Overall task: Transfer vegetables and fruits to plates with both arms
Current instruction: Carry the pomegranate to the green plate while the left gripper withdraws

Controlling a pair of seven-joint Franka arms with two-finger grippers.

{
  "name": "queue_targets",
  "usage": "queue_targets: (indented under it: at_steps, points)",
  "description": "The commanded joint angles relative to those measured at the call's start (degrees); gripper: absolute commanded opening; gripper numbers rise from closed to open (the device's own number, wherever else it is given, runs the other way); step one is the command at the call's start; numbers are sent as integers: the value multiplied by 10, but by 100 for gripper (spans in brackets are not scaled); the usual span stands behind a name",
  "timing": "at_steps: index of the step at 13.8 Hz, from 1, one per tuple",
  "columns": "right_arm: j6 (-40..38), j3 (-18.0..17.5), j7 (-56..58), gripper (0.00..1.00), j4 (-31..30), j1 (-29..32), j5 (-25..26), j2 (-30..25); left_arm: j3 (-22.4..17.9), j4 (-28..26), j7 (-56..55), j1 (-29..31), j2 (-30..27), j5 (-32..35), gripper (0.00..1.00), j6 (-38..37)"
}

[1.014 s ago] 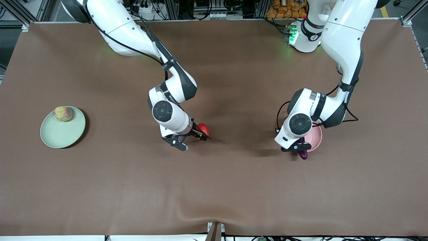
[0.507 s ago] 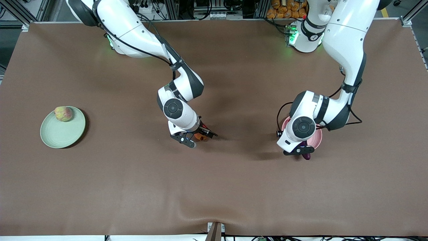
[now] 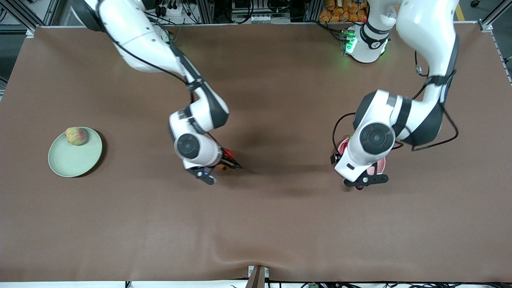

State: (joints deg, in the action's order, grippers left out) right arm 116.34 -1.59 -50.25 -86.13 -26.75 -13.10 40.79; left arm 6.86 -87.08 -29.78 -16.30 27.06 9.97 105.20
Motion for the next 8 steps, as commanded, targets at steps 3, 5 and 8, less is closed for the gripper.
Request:
queue_targets:
  at_steps: [3, 5, 8]
  points:
    - [-144, -6, 178, 0, -81, 133, 12, -119, 6, -13, 81, 45, -104, -44, 100, -58]
    - [-162, 6, 302, 0, -127, 197, 16, -157, 6, -20, 111, 64, -138, -65, 100, -84]
    - [-190, 81, 423, 0, -131, 211, 80, -156, -3, -62, 146, 74, -195, -66, 100, -99]
